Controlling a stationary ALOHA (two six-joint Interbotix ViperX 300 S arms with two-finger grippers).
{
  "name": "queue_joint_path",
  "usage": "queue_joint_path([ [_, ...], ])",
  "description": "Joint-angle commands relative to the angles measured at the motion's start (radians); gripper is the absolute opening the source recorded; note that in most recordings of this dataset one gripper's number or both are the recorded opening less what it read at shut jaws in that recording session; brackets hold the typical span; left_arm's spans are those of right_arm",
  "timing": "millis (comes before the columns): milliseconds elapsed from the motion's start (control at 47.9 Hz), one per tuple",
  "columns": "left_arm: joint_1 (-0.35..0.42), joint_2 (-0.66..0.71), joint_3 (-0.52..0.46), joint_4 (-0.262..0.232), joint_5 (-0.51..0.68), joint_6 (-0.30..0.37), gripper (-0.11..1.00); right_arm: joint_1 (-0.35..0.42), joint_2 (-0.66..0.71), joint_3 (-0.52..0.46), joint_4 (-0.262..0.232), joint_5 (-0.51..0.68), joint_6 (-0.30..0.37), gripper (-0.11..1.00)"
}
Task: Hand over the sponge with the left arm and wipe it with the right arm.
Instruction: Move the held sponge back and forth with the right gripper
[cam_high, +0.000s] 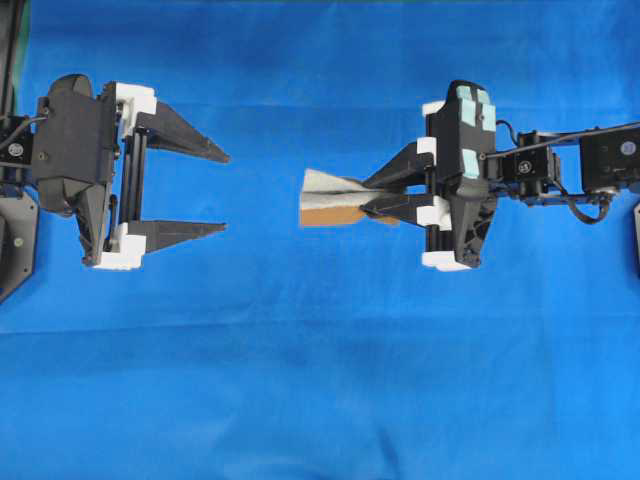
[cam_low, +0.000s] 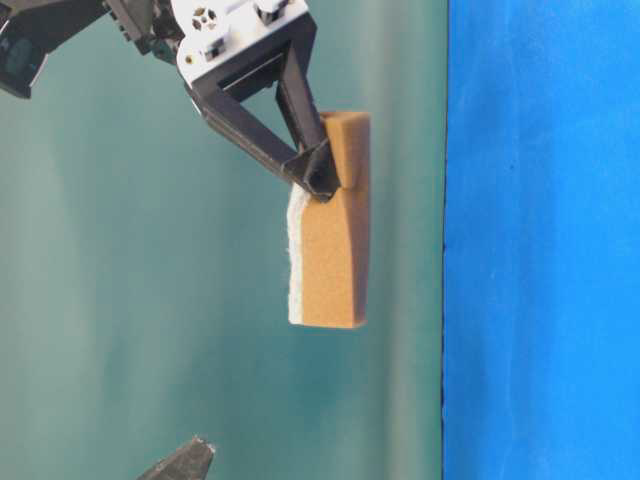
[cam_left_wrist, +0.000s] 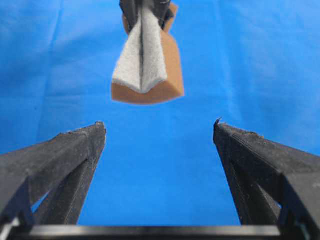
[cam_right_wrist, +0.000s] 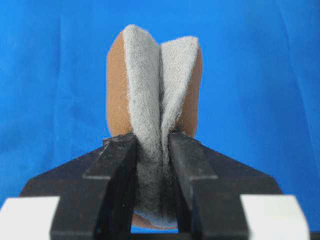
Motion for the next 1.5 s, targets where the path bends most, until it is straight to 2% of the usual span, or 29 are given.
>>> queue_joint_path([
  [0,-0.003,-0.002,-0.014,-0.002,-0.008,-0.002,0.90,-0.002,0.020,-0.002,-0.002,-0.031,-0.002,0.27],
  [313,-0.003,-0.002,-0.011,-0.002,-0.018,0.000,0.90,0.000,0.247,0.055,0.005,-0.225,0.020,0.27],
  [501,-0.003,-0.002,-0.009,-0.002,-0.020,-0.002,0.90,0.006,0.351,0.058,0.014,-0.256,0.021,0.27],
  [773,-0.003,0.002,-0.009,-0.002,-0.020,-0.002,0.90,-0.060,0.368,0.063,0.011,-0.258,0.009,0.27],
  [1190,-0.003,0.000,-0.008,-0.002,-0.032,-0.002,0.90,-0.291,0.359,0.043,-0.002,-0.262,-0.067,0.27],
  [1336,-0.003,0.002,-0.003,-0.002,-0.032,-0.002,0.90,-0.301,0.362,0.035,-0.002,-0.261,-0.077,0.27],
  [1483,-0.002,0.002,-0.002,-0.002,-0.034,-0.002,0.90,-0.245,0.360,0.043,0.002,-0.258,-0.060,0.27],
])
